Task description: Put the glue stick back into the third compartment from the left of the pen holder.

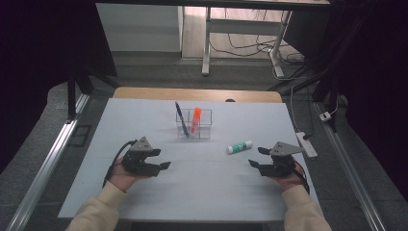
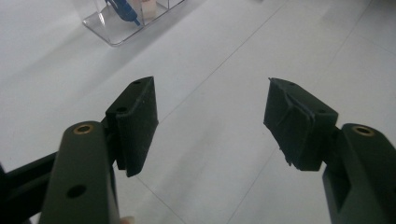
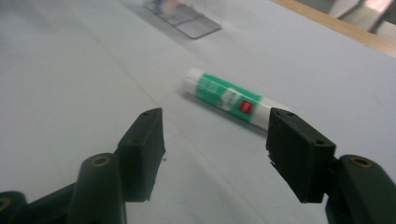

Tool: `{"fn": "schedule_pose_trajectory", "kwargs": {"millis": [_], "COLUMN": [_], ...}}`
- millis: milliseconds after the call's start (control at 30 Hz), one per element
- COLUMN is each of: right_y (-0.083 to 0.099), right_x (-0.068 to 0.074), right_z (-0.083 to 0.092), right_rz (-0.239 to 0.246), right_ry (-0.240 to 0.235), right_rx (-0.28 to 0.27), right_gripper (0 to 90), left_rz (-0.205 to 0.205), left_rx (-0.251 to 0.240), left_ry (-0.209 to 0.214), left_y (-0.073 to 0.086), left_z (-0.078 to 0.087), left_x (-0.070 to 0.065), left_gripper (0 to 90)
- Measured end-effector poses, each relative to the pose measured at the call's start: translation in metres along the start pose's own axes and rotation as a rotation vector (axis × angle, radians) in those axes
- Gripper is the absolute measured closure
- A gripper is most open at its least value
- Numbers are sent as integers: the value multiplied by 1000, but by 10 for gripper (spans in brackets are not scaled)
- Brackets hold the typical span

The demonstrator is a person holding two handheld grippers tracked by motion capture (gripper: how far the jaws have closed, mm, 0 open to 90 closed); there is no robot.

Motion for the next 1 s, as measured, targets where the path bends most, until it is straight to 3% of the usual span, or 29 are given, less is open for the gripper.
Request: {"fn": "schedule_pose_trajectory", "kwargs": {"millis": [133, 200, 367, 467, 667, 1000], "right_y": [-7, -11, -13, -10, -2, 4], "right_x": [-17, -28, -51, -63, -76, -71], "right_z": [-1, -4, -19, -32, -53, -69], "right_rz": [-36, -62, -138, -186, -219, -229], "right_ry": [61, 111, 170, 186, 206, 186], "right_rx": [8, 13, 51, 78, 132, 167], "right_gripper": [535, 648, 890, 898, 898, 898], "left_rz": [7, 10, 20, 26, 32, 36], "left_rx": [4, 9, 10, 11, 11, 11], "left_ry": [1, -1, -4, -7, -8, -9], "left_y": [3, 5, 10, 12, 14, 15], "left_z": [0, 0, 1, 2, 2, 2], "left_x": [1, 1, 3, 3, 5, 8], "left_gripper": [346, 345, 345, 343, 341, 341]}}
Point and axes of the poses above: each handheld gripper's, and its own axes: z roughly backward along the jaws, y roughly out of its underside, x roughly to its left, the point moved 10 cm from there along -z, roughly forward along the jaws, and after that the axes turned 10 degrees about -z, right-handed, at the moved point
